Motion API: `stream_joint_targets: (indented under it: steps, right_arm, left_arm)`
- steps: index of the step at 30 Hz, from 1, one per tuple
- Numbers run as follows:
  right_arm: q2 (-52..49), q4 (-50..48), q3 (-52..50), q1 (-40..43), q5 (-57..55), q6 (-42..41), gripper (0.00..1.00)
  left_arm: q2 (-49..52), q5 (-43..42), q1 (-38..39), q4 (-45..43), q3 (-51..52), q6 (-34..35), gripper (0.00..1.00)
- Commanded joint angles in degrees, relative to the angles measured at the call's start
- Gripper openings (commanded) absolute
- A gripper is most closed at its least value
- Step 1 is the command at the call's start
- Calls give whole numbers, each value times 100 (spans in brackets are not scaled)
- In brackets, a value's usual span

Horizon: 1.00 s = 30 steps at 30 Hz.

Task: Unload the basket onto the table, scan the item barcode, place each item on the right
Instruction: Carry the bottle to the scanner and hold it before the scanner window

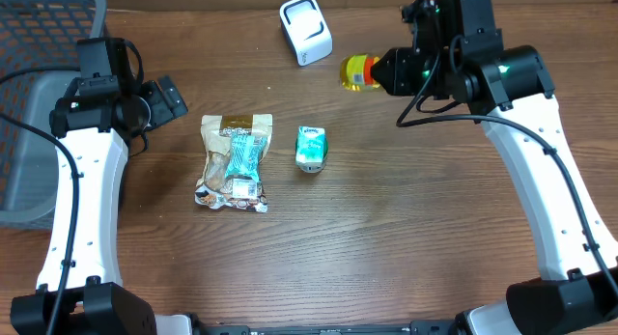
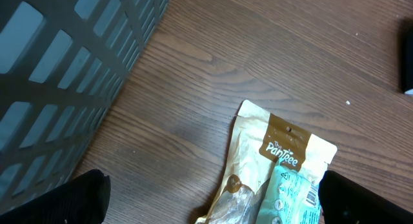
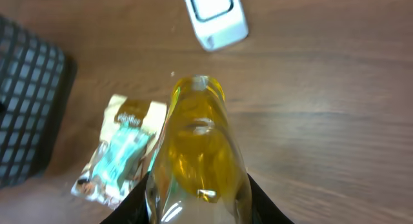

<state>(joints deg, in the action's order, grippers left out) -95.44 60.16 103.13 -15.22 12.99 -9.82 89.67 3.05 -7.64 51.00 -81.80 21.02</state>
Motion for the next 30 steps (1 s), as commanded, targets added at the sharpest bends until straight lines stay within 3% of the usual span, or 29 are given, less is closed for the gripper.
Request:
stream_joint_targets:
  steps: [1,11,19,23,30]
  right_arm:
    - [59,-258,503,-133,-575,-129,4]
    - [-586,-1388,494,-1314,-2863,1106,4]
    - [-1637,-2957,492,-1882,-4439,2806,4]
    - [-2131,-3620,492,-1928,-4756,3523,4]
    - [-2702,-4393,487,-1928,-4898,3888,4]
  left_arm:
    - [22,35,-59,-22,-44,-22,100]
    - [22,33,-59,-22,-44,-22,99]
    - [22,33,-59,-24,-44,-20,99]
    - [22,33,-59,-24,-44,-22,99]
    - [22,33,-59,-22,-44,-22,100]
